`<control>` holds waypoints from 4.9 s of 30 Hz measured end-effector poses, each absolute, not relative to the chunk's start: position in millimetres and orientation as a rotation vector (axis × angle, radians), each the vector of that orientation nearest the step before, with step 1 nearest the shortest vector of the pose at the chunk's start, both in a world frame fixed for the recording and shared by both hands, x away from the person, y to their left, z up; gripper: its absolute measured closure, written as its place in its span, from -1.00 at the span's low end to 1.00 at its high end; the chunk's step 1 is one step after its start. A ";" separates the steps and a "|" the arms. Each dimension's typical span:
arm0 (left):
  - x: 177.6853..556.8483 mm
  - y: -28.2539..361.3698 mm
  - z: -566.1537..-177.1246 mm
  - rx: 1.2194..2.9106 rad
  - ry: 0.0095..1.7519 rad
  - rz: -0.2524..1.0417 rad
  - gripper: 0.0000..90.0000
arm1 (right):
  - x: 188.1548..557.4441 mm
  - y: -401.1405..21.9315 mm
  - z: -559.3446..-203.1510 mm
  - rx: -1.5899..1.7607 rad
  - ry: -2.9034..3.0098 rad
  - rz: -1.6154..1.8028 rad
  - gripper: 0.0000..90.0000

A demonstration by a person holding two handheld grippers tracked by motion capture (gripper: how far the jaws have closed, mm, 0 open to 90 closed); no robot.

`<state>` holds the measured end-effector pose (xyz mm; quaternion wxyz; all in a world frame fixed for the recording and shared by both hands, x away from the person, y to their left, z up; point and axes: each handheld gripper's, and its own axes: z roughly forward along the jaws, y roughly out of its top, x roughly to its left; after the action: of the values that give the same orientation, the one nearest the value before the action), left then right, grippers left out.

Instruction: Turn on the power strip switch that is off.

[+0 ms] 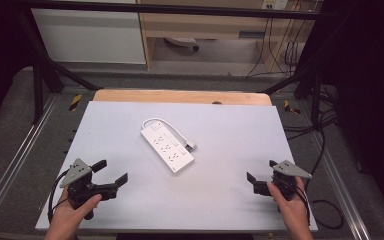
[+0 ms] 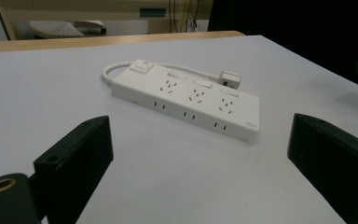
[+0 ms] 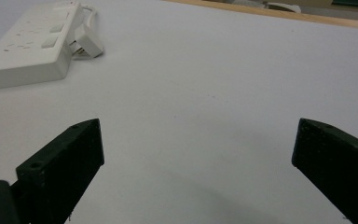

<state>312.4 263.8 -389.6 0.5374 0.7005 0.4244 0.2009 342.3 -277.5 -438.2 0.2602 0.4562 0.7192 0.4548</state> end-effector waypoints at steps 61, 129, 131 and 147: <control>387.3 205.9 -348.1 1.741 0.949 0.516 -0.85 | 337.8 -265.3 -439.1 1.172 2.013 1.198 -0.94; 473.0 164.7 -355.6 1.734 1.044 0.552 -0.81 | 337.5 -263.7 -439.1 1.158 2.027 1.204 -0.94; 474.3 164.5 -356.8 1.732 1.051 0.552 -0.81 | 337.5 -264.2 -439.1 1.156 2.026 1.204 -0.94; 486.2 161.9 -368.3 1.753 1.089 0.554 -0.79 | 337.3 -264.4 -439.0 1.157 2.027 1.208 -0.94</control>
<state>486.2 161.9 -368.3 0.4815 0.7190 0.4467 0.2271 337.3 -264.4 -439.0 0.2542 0.4257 0.7459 0.4447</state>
